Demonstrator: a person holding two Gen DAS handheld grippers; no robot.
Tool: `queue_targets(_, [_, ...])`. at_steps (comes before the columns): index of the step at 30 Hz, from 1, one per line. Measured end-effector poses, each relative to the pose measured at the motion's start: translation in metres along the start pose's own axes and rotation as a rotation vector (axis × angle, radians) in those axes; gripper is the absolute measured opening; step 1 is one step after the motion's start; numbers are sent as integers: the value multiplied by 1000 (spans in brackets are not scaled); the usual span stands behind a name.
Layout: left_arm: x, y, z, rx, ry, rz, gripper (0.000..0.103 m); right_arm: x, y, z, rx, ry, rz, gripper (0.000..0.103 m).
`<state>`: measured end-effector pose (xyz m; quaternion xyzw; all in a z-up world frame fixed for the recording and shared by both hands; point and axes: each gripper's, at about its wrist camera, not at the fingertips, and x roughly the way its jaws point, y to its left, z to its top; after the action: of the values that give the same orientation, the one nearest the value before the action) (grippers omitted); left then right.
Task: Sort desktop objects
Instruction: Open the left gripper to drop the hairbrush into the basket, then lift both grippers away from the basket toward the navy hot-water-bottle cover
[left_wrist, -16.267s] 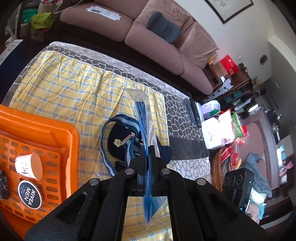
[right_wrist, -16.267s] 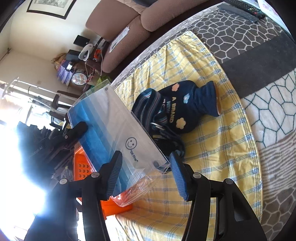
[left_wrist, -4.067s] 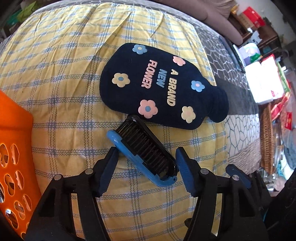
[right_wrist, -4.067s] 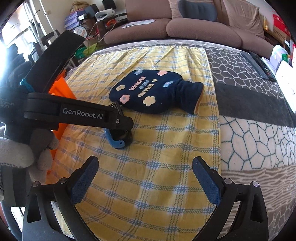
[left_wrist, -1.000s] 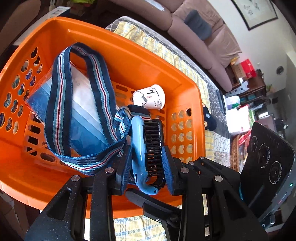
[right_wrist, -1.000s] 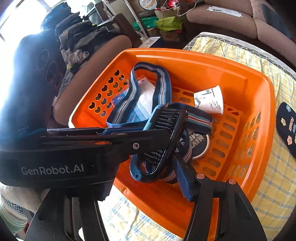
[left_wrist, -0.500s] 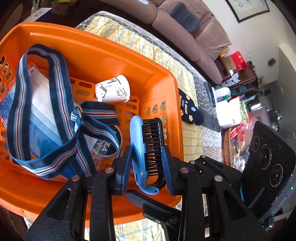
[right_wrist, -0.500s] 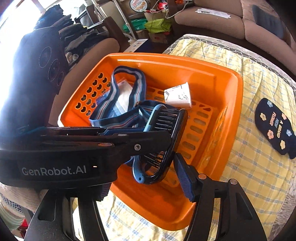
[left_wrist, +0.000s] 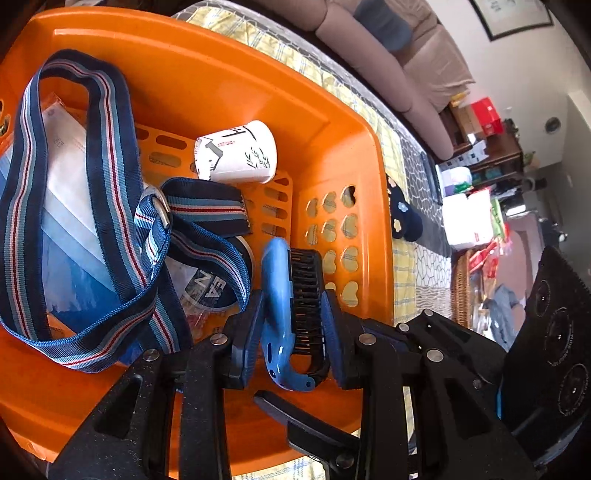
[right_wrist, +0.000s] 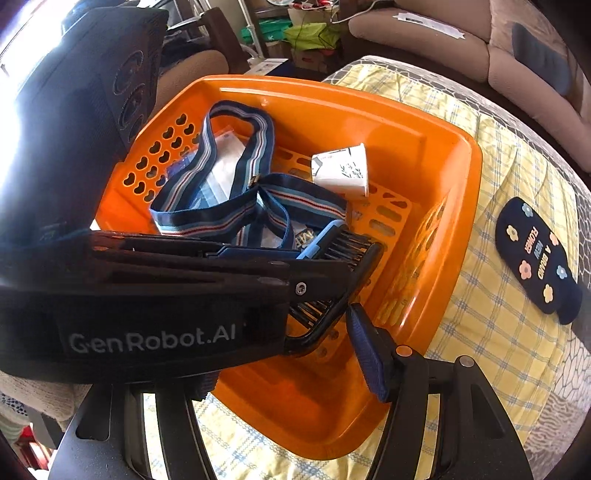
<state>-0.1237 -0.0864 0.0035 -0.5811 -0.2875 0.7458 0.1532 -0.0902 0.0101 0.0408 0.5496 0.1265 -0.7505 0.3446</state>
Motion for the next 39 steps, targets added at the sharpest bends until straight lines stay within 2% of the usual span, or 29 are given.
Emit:
queue_targets(13, [-22, -7, -4, 13, -37, 27, 28, -28, -2, -1, 23, -49, 4, 65])
queue_targets(15, [-29, -9, -5, 24, -48, 49, 29, -31, -1, -1, 25, -57, 2, 66])
queue_targets(17, [-36, -12, -7, 40, -63, 97, 37, -34, 1, -1, 25, -63, -5, 69])
queue_targets(19, [-44, -14, -10, 62, -80, 128, 41, -36, 3, -2, 25, -69, -16, 73])
queue_targets(24, [-64, -13, -16, 98, -119, 188, 45, -41, 3, -5, 36, -85, -42, 81])
queue_targets(29, [-80, -13, -26, 143, -149, 224, 74, -50, -1, -12, 60, -106, -66, 84])
queue_targets(33, [-87, -11, -36, 162, -156, 251, 82, -59, -5, -20, 80, -121, -86, 93])
queue_targets(39, [-91, -7, -48, 161, -158, 261, 96, -64, -11, -31, 107, -107, -131, 93])
